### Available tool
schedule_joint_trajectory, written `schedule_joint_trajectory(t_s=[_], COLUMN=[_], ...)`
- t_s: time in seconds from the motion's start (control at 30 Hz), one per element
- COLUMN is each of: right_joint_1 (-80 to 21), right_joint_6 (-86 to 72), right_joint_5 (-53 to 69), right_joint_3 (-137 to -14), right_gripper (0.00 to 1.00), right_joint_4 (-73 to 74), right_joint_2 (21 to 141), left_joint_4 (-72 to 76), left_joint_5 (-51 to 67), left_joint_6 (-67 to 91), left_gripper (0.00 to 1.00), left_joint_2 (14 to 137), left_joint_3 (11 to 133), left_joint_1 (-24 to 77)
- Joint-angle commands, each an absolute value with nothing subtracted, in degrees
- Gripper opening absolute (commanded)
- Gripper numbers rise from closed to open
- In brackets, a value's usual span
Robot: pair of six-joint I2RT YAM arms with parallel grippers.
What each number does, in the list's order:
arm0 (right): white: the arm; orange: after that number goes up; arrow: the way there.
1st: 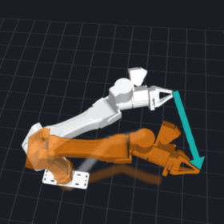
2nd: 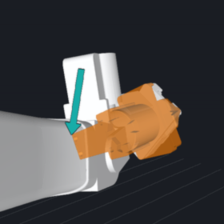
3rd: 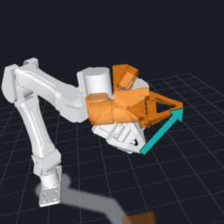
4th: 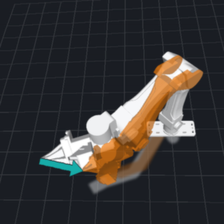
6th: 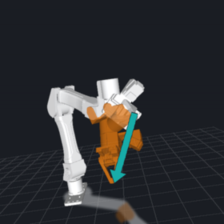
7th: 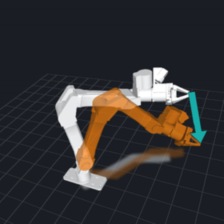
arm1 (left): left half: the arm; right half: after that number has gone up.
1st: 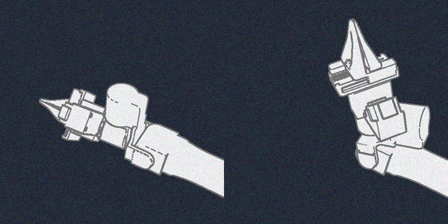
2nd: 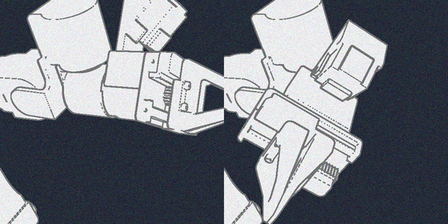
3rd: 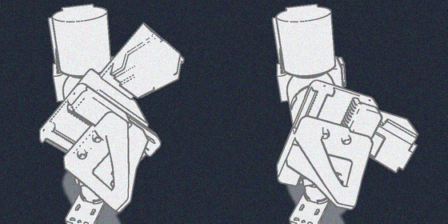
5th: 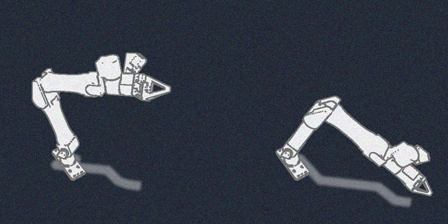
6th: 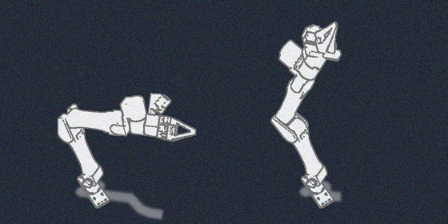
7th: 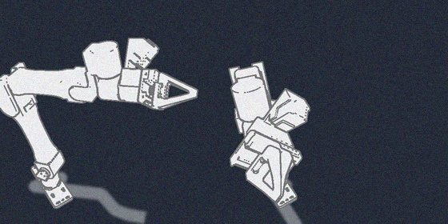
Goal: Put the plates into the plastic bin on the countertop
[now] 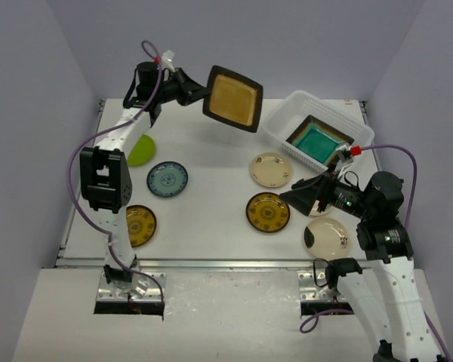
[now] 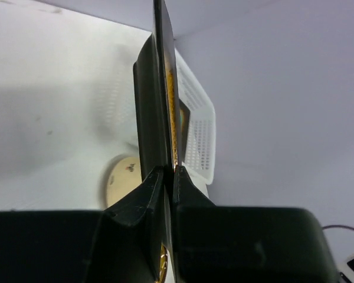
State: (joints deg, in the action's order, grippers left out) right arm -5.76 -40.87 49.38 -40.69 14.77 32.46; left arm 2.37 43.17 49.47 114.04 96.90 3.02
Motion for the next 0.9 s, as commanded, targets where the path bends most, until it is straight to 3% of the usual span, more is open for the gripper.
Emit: schedule_joint_trajectory(t_s=[0.0,0.13,0.3,0.4,0.67,0.87], right_joint_1=[-5.5,-5.5,-5.6,-5.6,-5.6,-5.6], right_joint_6=[-39.1,-38.2,-36.5,-36.2,-34.9,-34.3], right_joint_5=[41.4,37.8,36.6,35.7,34.5,34.6], right_joint_3=[-48.2,-50.6,-52.3,-52.0,-53.1,-52.0], right_gripper=[0.99,0.99,0.99,0.99,0.99,0.99], right_joint_4=[20.7,23.4,27.3,28.7,32.5,33.3], right_joint_2=[29.5,26.1,26.9,26.0,24.6,23.3], left_joint_4=[4.0,5.4,18.7,17.2,23.7,24.8], left_joint_5=[47.2,45.4,47.4,43.7,32.8,30.9], left_joint_6=[48.8,47.4,59.6,60.9,66.6,65.0], left_gripper=[0.00,0.00,0.00,0.00,0.00,0.00], left_joint_2=[121.1,127.0,135.5,144.6,149.7,154.2], left_joint_3=[110.0,117.7,122.5,135.3,134.6,141.9], left_joint_1=[12.0,15.6,19.2,24.1,27.6,29.3])
